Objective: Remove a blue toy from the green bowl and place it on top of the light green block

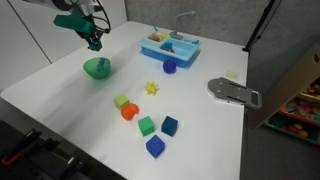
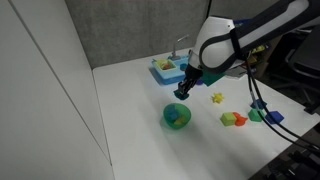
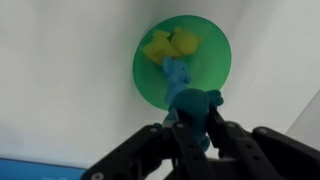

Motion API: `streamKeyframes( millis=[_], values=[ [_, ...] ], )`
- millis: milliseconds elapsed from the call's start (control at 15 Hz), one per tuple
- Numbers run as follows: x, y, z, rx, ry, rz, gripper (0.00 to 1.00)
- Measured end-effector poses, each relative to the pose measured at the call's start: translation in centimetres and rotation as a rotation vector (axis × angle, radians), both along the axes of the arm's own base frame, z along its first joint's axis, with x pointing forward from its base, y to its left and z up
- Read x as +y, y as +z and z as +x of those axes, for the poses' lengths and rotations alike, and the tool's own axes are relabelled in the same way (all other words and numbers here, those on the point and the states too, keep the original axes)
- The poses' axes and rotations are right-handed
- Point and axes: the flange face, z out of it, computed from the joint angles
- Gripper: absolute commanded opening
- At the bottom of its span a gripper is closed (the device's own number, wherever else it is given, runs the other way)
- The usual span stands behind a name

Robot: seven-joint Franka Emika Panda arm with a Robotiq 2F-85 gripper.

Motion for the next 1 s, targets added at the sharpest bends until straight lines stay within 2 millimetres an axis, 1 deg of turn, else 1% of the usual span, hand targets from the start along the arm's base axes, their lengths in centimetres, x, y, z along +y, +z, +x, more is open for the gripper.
streamKeyframes(
  millis=[133,267,467,667,867,1000],
  values=[
    [-2.4,1.9,0.0,-0.017,-0.043,0.001,0.09],
    [-5.4,3.1,-0.2,-0.023,-0.094,-0.006,0.09],
    [-10.1,3.5,-1.0,-0.014,-0.163,-0.029,0.09],
    [-14.8,2.6,-2.6,0.026,-0.232,-0.059,0.09],
    [-19.1,0.5,-4.8,0.098,-0.296,-0.087,0.09],
    [-21.4,-0.9,-6.3,0.144,-0.331,-0.099,0.09]
  ],
)
